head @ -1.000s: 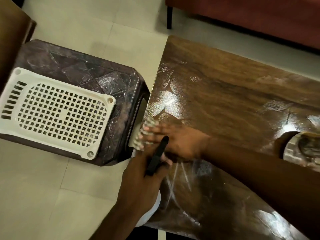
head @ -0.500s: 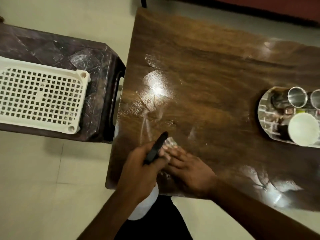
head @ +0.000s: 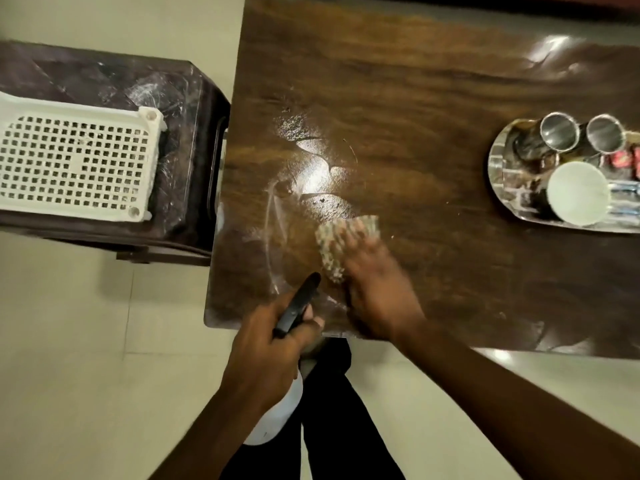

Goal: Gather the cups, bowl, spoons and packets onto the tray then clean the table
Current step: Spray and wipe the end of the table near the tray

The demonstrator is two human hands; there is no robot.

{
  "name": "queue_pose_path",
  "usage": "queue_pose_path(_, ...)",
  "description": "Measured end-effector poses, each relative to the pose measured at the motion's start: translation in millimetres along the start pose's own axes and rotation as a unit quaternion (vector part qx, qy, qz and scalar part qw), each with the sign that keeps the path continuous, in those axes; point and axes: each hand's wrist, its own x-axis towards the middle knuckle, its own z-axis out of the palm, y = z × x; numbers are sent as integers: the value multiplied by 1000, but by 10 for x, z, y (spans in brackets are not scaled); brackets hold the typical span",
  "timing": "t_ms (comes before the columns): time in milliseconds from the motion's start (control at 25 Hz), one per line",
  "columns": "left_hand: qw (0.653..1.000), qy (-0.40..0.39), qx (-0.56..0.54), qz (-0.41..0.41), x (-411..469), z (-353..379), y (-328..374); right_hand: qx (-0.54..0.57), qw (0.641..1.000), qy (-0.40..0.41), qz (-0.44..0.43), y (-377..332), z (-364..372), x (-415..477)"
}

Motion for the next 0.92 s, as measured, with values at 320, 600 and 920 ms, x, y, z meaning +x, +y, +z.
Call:
queue_pose_path(320, 999, -21, 3, 30, -250, -77, -280, 38, 970, 116, 211, 298, 173, -1398)
queue_pose_path(600, 999, 22, 2, 30, -207, -246, -290, 128, 959, 127, 220, -1351, 753, -635)
queue_pose_path(920, 996, 77, -18, 42, -227, -790, -371, 86, 955, 138, 247, -716, 292, -44)
